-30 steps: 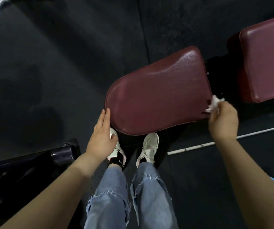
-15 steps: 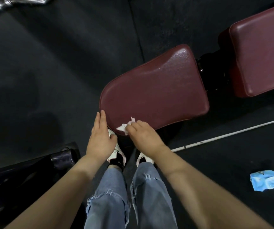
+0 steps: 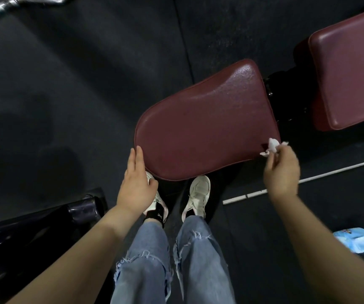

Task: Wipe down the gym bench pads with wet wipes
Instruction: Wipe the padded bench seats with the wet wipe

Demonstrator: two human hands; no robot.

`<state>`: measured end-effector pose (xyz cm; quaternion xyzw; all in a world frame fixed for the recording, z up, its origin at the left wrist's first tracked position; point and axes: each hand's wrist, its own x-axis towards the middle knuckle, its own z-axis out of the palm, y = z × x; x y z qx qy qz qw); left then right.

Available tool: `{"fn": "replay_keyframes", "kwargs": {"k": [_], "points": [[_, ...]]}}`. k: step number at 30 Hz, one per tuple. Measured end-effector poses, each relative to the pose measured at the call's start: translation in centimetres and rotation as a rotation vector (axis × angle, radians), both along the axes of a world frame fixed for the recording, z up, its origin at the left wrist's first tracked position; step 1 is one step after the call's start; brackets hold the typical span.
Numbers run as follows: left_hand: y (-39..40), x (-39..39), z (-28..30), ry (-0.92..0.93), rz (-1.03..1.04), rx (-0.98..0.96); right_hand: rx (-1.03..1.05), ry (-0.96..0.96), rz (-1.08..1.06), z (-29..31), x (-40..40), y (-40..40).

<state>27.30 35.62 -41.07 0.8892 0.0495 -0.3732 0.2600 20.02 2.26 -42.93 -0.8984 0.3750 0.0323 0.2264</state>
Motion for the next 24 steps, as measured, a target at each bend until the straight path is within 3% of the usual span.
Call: {"fn": "replay_keyframes", "kwargs": {"k": [2, 6, 8, 10, 14, 18, 21, 24], "points": [[-0.1, 0.0, 0.1, -0.001, 0.019, -0.006, 0.082, -0.094, -0.314, -1.0, 0.0, 4.3], [0.8, 0.0, 0.0, -0.006, 0.136, -0.081, 0.292, -0.172, -0.712, -1.7, 2.1, 13.2], [1.5, 0.0, -0.1, 0.004, 0.210, -0.139, 0.347, -0.161, -0.775, -1.4, 2.9, 15.8], [2.1, 0.1, -0.3, 0.029, 0.246, -0.168, 0.360, -0.133, -0.698, -1.1, 2.5, 16.9], [2.6, 0.5, -0.4, 0.066, 0.282, -0.213, 0.362, -0.094, -0.241, -0.2, 0.4, 16.2], [3.7, 0.9, -1.0, 0.112, 0.298, -0.246, 0.356, 0.045, 0.748, 0.6, 0.0, 13.2], [4.8, 1.3, -1.5, 0.134, 0.326, -0.280, 0.179, -0.053, 1.153, 0.3, 3.9, 13.3], [5.3, 1.5, -1.8, 0.140, 0.386, -0.297, 0.149, -0.121, 1.558, -0.4, 8.5, 16.1]]}}
